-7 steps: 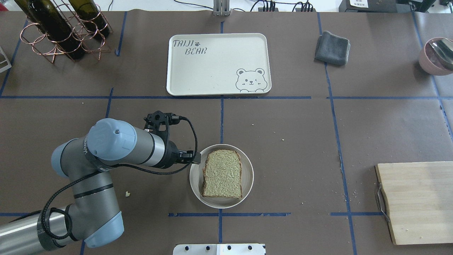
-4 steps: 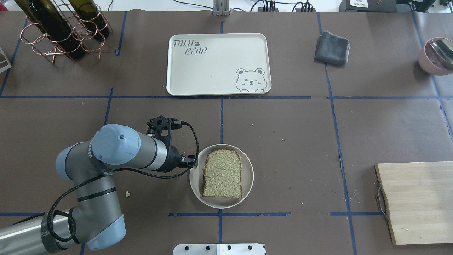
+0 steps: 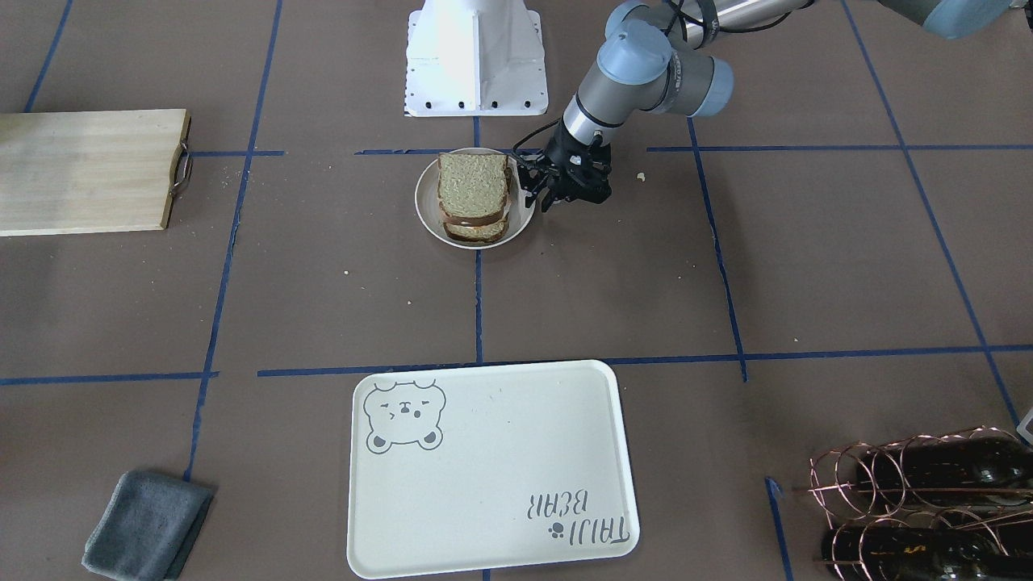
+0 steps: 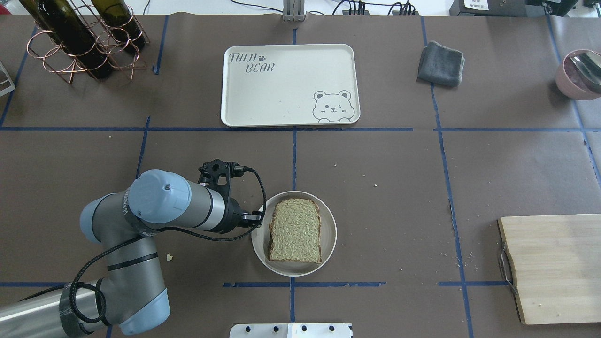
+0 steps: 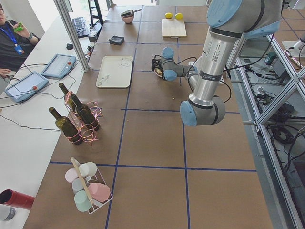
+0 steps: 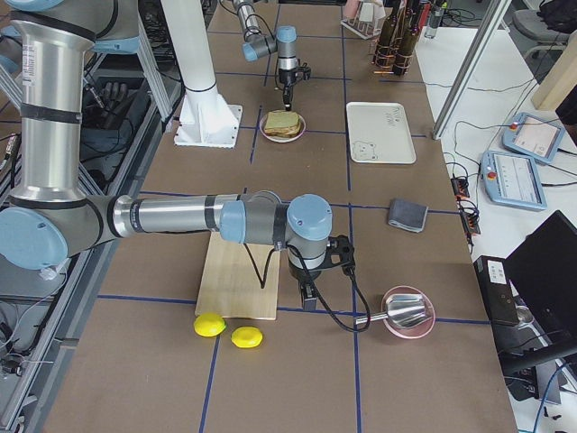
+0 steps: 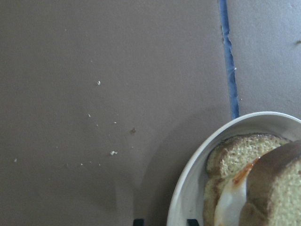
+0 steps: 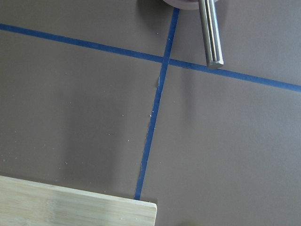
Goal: Make sandwich and place on tray
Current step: 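Reach the left gripper to the plate rim nearest it and grasp it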
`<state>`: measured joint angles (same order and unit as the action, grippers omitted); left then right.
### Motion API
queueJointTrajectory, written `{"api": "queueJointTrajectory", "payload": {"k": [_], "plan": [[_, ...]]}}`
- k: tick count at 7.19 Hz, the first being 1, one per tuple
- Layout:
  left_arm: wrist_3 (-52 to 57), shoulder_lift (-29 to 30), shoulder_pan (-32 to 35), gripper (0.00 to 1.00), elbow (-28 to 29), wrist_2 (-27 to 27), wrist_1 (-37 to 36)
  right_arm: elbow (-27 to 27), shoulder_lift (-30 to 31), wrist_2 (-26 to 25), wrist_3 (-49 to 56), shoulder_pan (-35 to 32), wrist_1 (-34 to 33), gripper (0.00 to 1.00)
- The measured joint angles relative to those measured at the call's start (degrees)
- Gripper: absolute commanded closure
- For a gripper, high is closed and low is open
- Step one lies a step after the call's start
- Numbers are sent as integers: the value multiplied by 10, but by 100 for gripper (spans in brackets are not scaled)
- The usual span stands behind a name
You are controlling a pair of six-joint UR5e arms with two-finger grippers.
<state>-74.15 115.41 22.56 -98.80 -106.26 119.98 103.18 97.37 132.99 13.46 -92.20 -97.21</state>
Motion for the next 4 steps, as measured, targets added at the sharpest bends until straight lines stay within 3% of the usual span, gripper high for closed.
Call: {"api": "queueJointTrajectory", "payload": {"k": [4], "plan": [[-18, 6, -10, 75, 10, 1, 0, -1, 0, 0, 0, 0, 0, 0]]}}
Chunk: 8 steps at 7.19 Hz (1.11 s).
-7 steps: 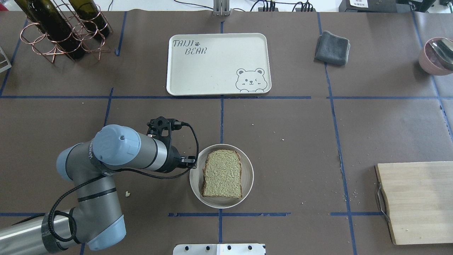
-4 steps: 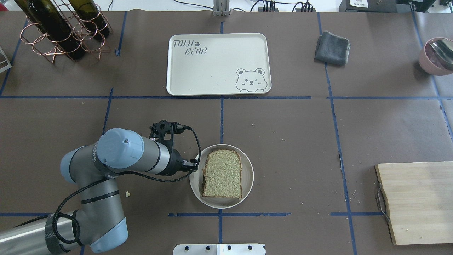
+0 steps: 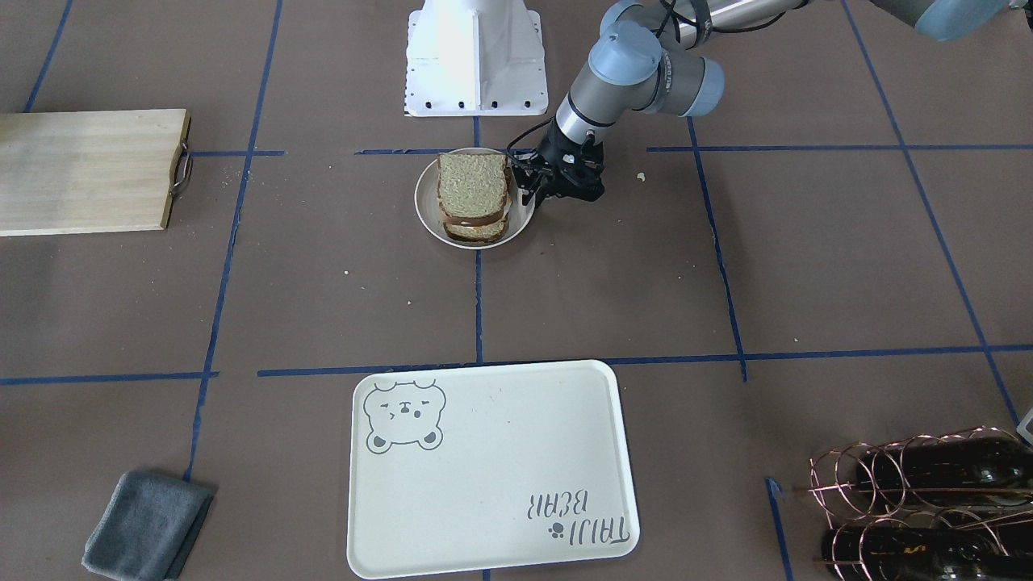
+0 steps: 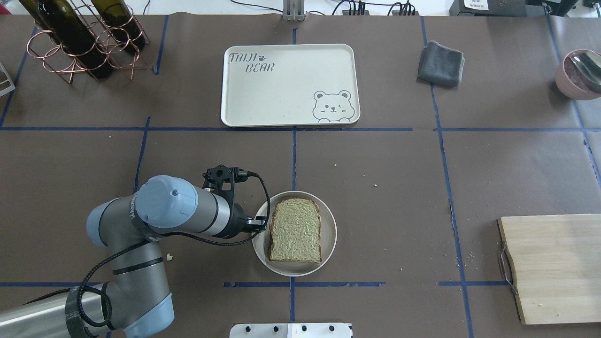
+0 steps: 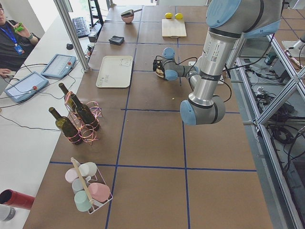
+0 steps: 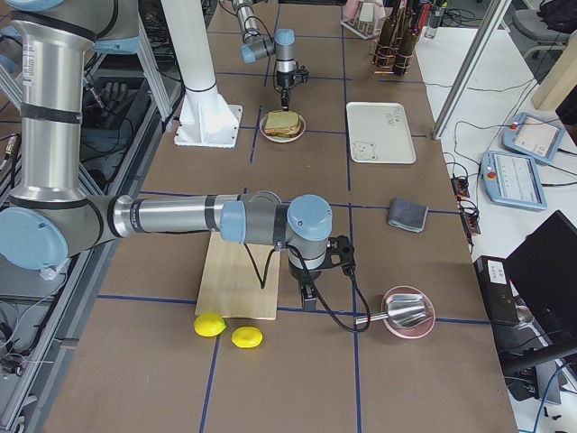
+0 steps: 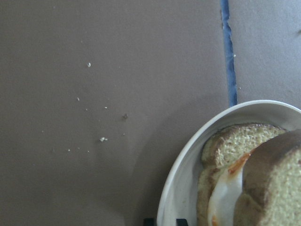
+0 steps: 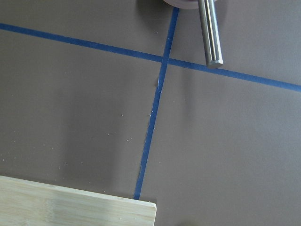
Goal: Make sandwich and place on tray
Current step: 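Reach the left gripper to the plate rim nearest it and grasp it, then slide the plate with the left gripper onto the white bear tray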
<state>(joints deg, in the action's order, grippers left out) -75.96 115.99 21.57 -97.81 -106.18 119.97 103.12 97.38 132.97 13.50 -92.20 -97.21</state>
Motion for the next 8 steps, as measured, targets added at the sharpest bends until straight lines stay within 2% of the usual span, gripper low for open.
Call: {"api": "queueJointTrajectory", "payload": {"k": [1, 2, 6, 8], "plan": [[0, 1, 0, 83, 4, 0, 0, 0, 0, 0, 0, 0, 0, 0], [-1, 2, -1, 100, 6, 0, 0, 0, 0, 0, 0, 0, 0, 0], [3, 7, 6, 100, 5, -1, 2, -2, 0, -1, 0, 0, 0, 0], [0, 10, 46, 100, 6, -11, 18, -3, -1, -2, 0, 0, 0, 0]]}}
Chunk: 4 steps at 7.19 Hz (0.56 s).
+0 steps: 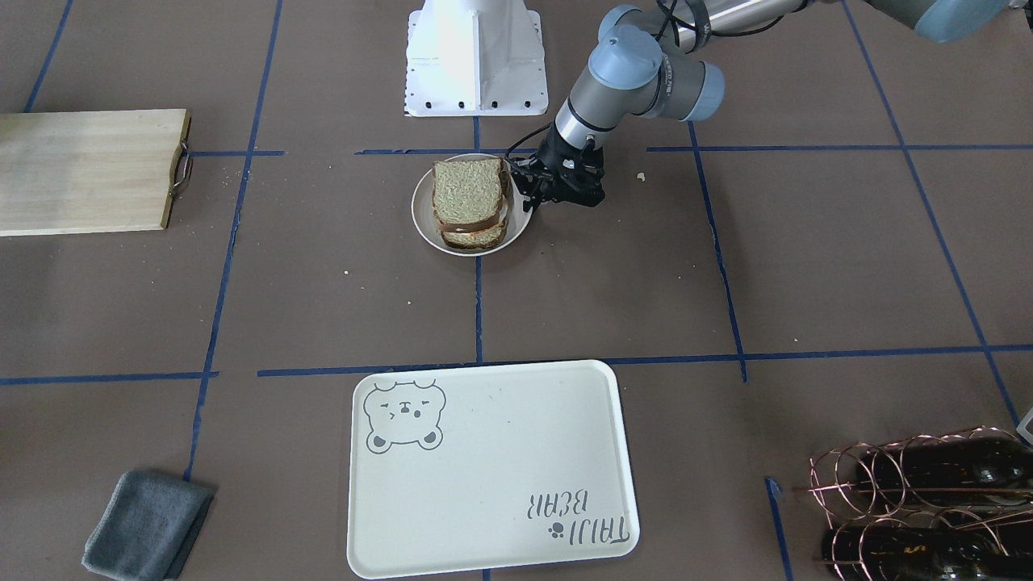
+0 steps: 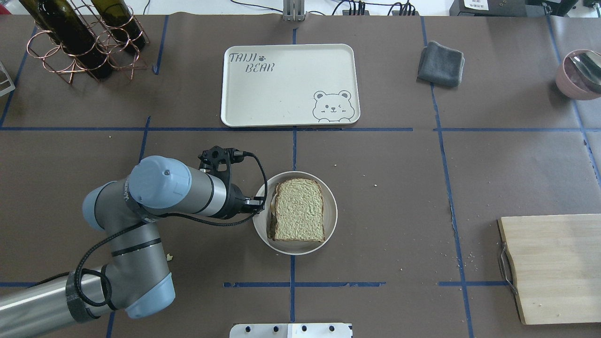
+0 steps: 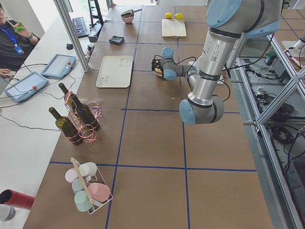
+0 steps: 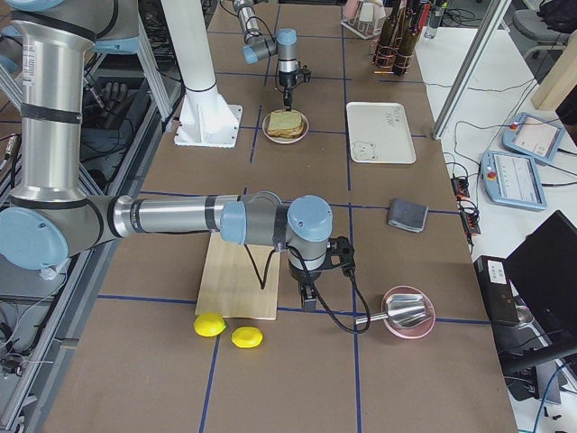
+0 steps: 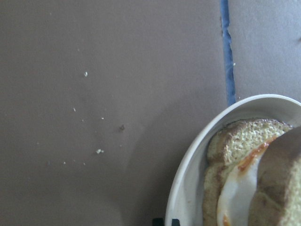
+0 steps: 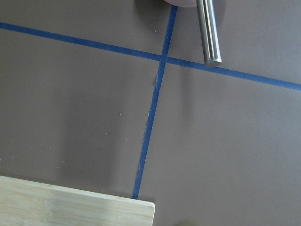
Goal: Make sandwich and place on tray
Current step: 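Slide the plate with the left gripper onto the white bear tray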
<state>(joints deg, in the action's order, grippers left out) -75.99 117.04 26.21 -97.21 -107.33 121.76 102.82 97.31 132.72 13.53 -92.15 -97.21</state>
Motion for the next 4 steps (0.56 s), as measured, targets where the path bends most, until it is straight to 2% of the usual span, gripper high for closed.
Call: {"api": "queueJointTrajectory", "payload": {"k": [2, 3, 4], "plan": [[1, 19, 68, 100, 15, -53, 6, 0, 0, 0, 0, 0, 0, 0], [3, 47, 101, 100, 47, -78, 7, 0, 0, -1, 0, 0, 0, 0], [7, 90, 134, 100, 105, -102, 14, -1, 0, -1, 0, 0, 0, 0]]}}
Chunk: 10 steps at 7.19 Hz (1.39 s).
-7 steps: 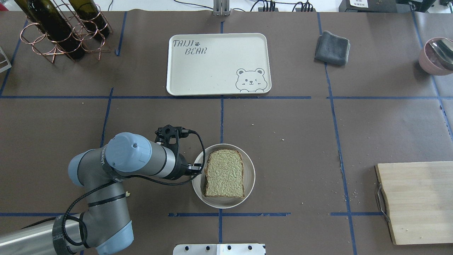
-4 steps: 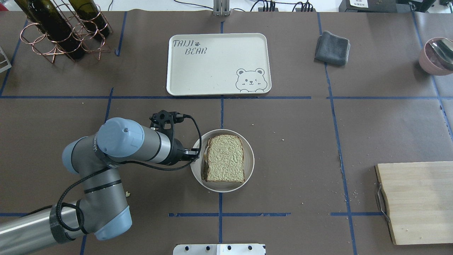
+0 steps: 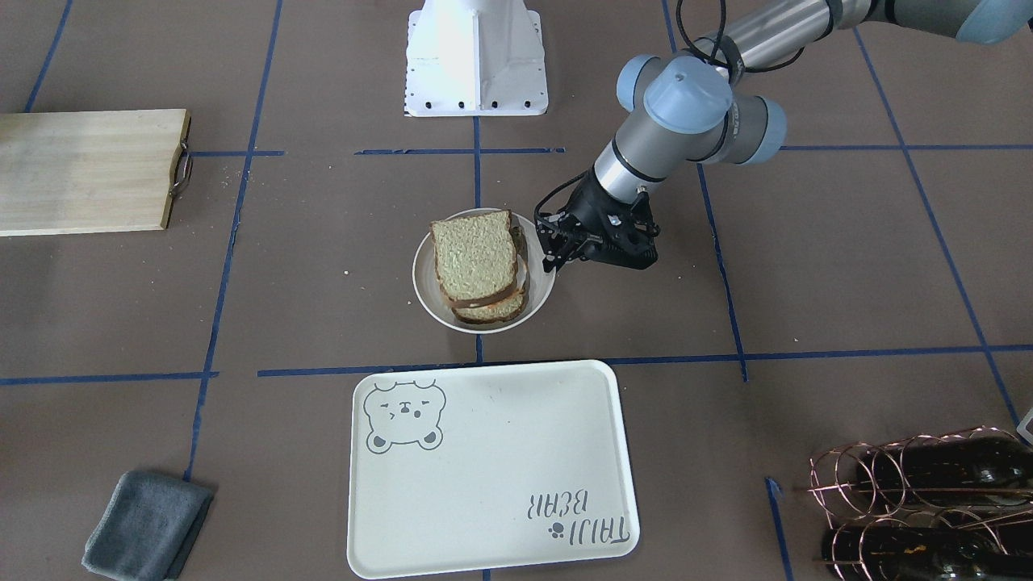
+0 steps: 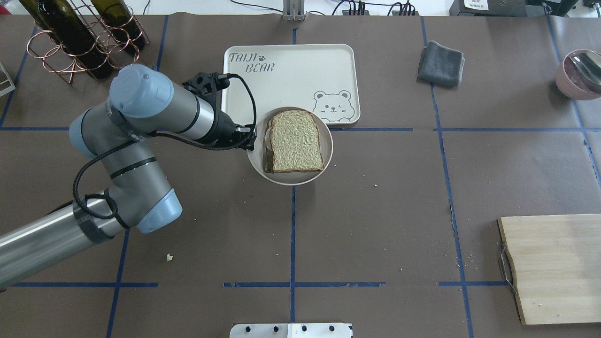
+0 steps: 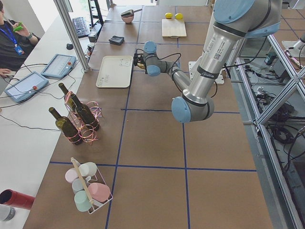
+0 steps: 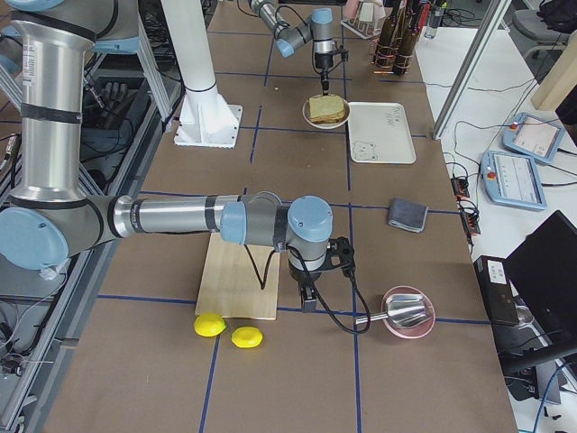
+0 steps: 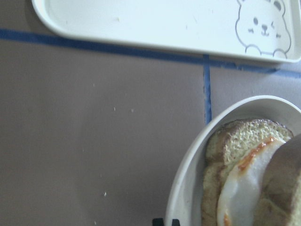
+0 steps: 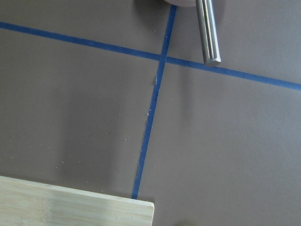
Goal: Make sandwich and place on tray
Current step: 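Slide the plate with the left gripper onto the white bear tray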
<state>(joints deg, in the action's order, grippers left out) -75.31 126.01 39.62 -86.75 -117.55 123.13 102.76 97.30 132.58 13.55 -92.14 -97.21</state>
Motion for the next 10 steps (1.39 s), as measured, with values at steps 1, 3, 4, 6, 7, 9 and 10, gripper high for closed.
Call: {"api": "queueJointTrajectory", "payload": {"k": [1, 3, 4, 6, 7, 9, 10], "plan": [[9, 43, 31, 100, 69, -22, 13, 0, 0, 0, 0, 0, 0, 0], [32, 131, 74, 100, 207, -54, 39, 0, 1, -2, 1, -1, 0, 0], [40, 171, 84, 100, 276, -59, 61, 0, 1, -2, 1, -1, 0, 0], [58, 220, 92, 100, 395, -59, 114, 0, 1, -3, 1, -1, 0, 0], [69, 231, 93, 100, 438, -56, 135, 0, 0, -3, 1, -1, 0, 0], [79, 247, 91, 55, 481, -40, 151, 1, 0, -3, 1, -1, 0, 0], [80, 252, 90, 1, 488, -37, 153, 1, 0, -3, 1, 0, 0, 0]]}}
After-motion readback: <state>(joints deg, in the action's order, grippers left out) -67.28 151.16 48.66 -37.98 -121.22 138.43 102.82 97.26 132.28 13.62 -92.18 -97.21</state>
